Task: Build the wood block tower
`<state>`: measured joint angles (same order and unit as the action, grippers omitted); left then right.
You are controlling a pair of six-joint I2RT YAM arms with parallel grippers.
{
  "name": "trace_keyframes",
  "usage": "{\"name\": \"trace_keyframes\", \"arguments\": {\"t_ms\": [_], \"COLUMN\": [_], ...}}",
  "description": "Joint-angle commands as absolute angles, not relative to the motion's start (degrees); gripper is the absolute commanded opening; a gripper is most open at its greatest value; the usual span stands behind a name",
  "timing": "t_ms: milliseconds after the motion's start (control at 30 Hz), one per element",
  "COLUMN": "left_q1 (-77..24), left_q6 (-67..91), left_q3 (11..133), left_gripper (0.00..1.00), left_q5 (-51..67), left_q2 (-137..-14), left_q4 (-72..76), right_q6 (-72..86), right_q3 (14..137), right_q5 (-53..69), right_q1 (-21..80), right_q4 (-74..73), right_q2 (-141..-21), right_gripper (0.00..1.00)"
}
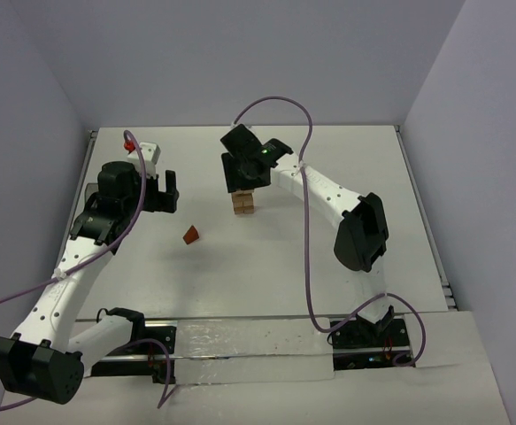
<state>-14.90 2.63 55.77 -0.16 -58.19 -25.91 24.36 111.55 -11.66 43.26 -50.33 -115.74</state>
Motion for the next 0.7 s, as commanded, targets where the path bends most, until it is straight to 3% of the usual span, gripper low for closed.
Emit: {"name": "trace_keyframes", "arguments": {"t_ms": [0,667], "left_q1": [-14.6,-14.6], "left_q6": [3.6,3.9], "left_q3": [58.7,59.6], "left_gripper": [0.99,0.99], "left_q5": [1.1,1.5], "left_q2": [-57.5,-58.1], "left_q4": [-24.6,-25.0], "right_q6": [24.1,22.8], "right_q3": [114.3,115.5], "right_q5": [-14.0,-14.9], "right_q1": [43.6,43.5], "right_q4": [-48.4,-47.6], "right_q2": [-116.4,-118.4], "right_gripper": [0.57,0.63]}}
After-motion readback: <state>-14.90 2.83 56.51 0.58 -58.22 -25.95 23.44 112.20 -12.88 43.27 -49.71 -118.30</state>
